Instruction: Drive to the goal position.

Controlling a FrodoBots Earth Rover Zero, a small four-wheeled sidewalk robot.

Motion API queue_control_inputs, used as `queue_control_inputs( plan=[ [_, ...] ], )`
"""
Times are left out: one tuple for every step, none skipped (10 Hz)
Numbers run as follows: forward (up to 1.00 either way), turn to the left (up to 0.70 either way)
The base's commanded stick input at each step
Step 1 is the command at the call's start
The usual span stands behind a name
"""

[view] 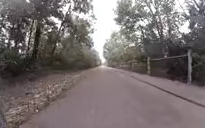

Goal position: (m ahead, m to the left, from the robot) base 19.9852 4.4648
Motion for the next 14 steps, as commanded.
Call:
queue_control_inputs(
  plan=[
    [0.7, 0.0],
    [0.7, 0.0],
    [0.7, 0.0],
    [0.7, 0.0],
    [0.7, 0.0],
    [0.7, 0.0],
    [0.7, 0.0],
    [0.7, 0.0],
    [0.7, 0.0],
    [0.7, 0.0],
    [0.7, 0.0],
    [0.7, 0.0],
    [0.7, 0.02],
    [0.7, 0.08]
  ],
)
